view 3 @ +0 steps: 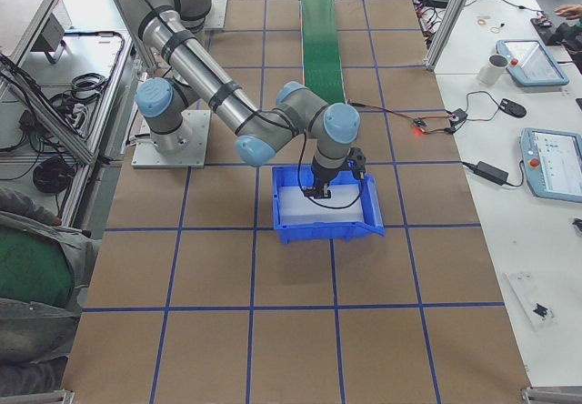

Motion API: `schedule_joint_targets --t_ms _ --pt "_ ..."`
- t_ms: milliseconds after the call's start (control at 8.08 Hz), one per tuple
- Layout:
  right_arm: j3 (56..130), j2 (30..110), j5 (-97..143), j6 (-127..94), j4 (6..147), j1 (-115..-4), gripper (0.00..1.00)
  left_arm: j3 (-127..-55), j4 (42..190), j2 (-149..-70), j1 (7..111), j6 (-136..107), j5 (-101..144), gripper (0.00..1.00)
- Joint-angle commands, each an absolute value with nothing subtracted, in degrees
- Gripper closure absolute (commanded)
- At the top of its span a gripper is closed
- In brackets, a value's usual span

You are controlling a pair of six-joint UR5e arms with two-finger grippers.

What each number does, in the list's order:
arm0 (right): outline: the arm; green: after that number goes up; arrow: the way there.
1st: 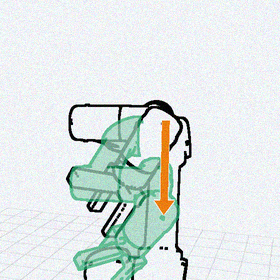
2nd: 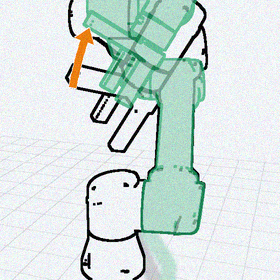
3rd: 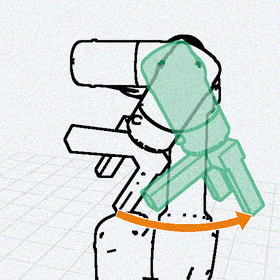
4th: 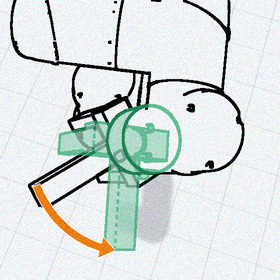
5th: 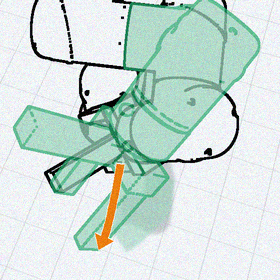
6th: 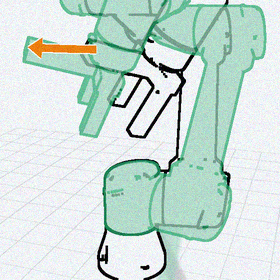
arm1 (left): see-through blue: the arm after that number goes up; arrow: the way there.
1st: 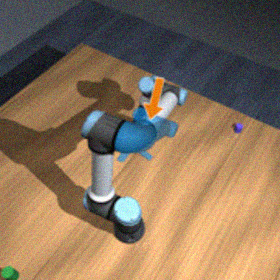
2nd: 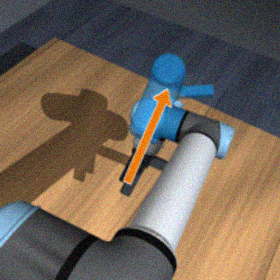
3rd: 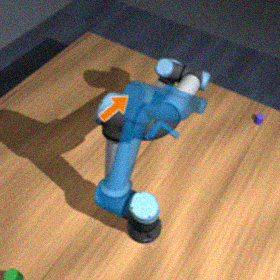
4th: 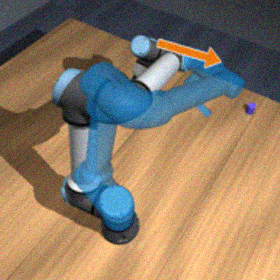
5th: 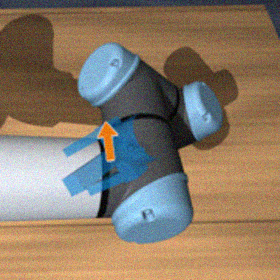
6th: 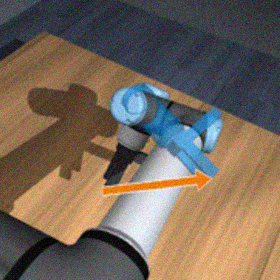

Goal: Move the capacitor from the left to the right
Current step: 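Lift the capacitor with the right gripper and carry it to the blue bin, then lower the capacitor into the blue bin and open the right gripper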

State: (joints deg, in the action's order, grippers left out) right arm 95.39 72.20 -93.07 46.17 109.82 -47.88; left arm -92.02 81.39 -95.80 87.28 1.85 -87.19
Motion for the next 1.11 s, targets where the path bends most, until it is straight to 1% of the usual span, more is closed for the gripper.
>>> schedule_joint_targets --t_ms 0,371,495,619,742,866,990 --pt "95.5 67.3 -89.6 46.3 112.0 -47.8 1.00 -92.0 81.4 -95.8 87.2 1.8 -87.2 0.00" --pt "95.5 65.7 -89.4 46.2 112.1 -47.8 1.00 -92.0 81.4 -95.8 87.2 1.8 -87.1 0.00" --pt "95.5 65.7 -89.3 46.1 113.4 -47.8 0.96 -92.0 81.4 -95.8 87.2 1.8 -87.1 0.00" --pt "95.5 65.7 -84.9 46.4 117.0 -47.8 0.67 -92.0 81.4 -95.8 87.2 1.8 -87.1 0.00" --pt "95.5 65.8 -82.2 46.8 118.3 -47.8 0.48 -92.0 81.4 -95.8 87.2 1.8 -87.1 0.00" --pt "95.5 66.0 -81.9 46.8 118.4 -47.7 0.36 -92.0 81.4 -95.8 87.2 1.8 -87.1 0.00" --pt "95.4 66.4 -81.7 47.2 118.6 -47.8 0.21 -92.0 81.4 -95.8 87.2 1.8 -87.1 0.00"
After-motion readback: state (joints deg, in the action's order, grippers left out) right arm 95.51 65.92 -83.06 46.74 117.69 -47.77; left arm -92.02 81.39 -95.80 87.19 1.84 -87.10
